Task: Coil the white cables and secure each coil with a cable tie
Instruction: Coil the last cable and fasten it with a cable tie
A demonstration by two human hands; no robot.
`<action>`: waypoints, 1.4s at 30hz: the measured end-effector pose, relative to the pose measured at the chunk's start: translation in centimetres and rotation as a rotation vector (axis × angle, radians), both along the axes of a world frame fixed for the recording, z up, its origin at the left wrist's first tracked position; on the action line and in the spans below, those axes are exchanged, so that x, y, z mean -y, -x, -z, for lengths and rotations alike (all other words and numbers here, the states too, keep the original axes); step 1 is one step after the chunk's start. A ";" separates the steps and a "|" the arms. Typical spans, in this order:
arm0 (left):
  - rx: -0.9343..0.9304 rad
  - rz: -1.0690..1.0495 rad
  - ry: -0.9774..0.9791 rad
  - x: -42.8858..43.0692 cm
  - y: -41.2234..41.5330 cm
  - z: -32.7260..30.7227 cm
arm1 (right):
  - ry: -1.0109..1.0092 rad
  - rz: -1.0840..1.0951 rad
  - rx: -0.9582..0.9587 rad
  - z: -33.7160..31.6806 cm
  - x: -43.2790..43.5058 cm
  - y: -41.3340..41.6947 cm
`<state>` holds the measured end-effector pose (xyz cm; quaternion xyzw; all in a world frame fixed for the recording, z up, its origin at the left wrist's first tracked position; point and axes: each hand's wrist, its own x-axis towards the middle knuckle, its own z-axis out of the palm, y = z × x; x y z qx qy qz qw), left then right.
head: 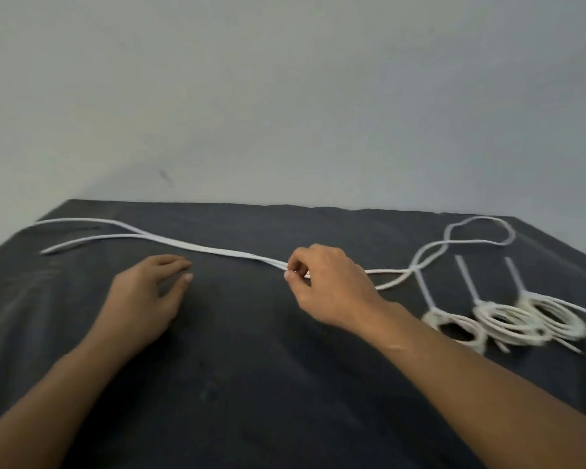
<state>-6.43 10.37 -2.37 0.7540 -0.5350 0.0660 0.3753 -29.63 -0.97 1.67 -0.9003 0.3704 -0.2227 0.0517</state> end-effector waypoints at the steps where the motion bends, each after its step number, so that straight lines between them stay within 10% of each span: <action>1: -0.001 -0.035 -0.011 -0.2 -0.4 -0.3 | -0.033 -0.044 0.003 0.3 0.2 -1.7; 17: -0.212 -0.368 0.009 -1.9 -7.4 1.1 | -0.071 -0.126 -0.076 4.7 4.5 -21.2; 28: 0.001 -0.437 -0.147 -2.2 -8.0 1.1 | 0.071 -0.463 -0.189 3.9 4.1 -15.5; 35: 0.095 -0.363 -0.229 -2.0 -7.6 1.0 | 0.069 -0.417 0.207 2.1 3.6 -10.6; 42: -0.558 -0.301 0.214 -0.4 -6.2 -1.0 | 0.045 -0.249 0.429 -0.2 5.6 -5.4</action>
